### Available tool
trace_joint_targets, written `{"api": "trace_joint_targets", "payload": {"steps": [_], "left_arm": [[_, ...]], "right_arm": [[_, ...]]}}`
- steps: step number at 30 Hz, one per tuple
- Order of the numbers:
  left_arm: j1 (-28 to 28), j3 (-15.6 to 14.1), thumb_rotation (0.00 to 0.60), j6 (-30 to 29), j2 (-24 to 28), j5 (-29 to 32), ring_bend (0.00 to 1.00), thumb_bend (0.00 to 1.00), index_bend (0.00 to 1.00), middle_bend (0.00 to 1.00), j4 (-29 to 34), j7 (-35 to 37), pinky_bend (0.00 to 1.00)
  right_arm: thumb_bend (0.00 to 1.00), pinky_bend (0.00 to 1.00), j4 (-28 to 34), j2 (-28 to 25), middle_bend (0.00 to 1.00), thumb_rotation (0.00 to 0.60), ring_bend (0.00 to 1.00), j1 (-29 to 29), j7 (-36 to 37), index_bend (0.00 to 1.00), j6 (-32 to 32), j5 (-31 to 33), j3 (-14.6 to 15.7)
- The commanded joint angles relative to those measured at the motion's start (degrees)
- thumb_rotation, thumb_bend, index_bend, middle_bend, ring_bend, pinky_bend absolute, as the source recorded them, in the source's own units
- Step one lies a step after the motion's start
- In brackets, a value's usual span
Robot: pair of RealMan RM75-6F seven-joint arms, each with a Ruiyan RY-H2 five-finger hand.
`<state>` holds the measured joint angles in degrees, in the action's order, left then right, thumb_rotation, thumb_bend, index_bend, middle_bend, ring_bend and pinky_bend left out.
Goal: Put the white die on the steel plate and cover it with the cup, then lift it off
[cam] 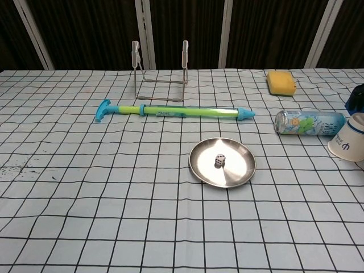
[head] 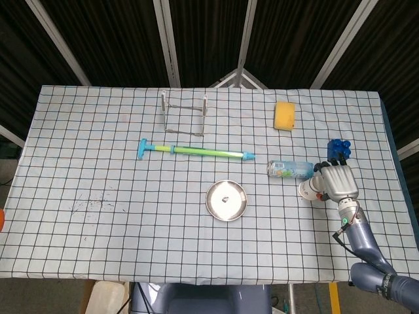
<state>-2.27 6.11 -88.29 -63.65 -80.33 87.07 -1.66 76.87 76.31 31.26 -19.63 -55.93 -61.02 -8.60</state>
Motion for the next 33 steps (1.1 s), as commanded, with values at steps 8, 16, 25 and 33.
{"api": "trace_joint_targets", "payload": {"steps": [8, 16, 25, 33], "left_arm": [[-0.2, -0.07, 0.6, 0.31, -0.21, -0.01, 0.0, 0.68, 0.2, 0.0, -0.02, -0.49, 0.09], [-0.23, -0.07, 0.6, 0.19, -0.31, -0.09, 0.0, 0.68, 0.2, 0.0, -0.05, -0.62, 0.09], [-0.24, -0.08, 0.6, 0.19, -0.29, -0.13, 0.0, 0.68, 0.2, 0.0, -0.11, -0.5, 0.09], [-0.22, -0.04, 0.6, 0.12, -0.23, -0.15, 0.0, 0.68, 0.2, 0.0, -0.15, -0.24, 0.09]], "right_arm": [[0.1, 0.0, -0.84, 0.25, 0.41, 0.6, 0.22, -0.05, 0.41, 0.41, 0.54, -0.07, 0.33], [0.1, 0.0, -1.03, 0.42, 0.43, 0.6, 0.23, -0.18, 0.98, 0.42, 0.53, -0.54, 0.53], [0.15, 0.0, -0.67, 0.47, 0.45, 0.6, 0.24, -0.04, 1.15, 0.43, 0.04, -1.49, 0.46], [0.3, 0.0, -0.3, 0.53, 0.5, 0.6, 0.27, -0.03, 0.96, 0.52, -0.94, -2.26, 0.32]]}}
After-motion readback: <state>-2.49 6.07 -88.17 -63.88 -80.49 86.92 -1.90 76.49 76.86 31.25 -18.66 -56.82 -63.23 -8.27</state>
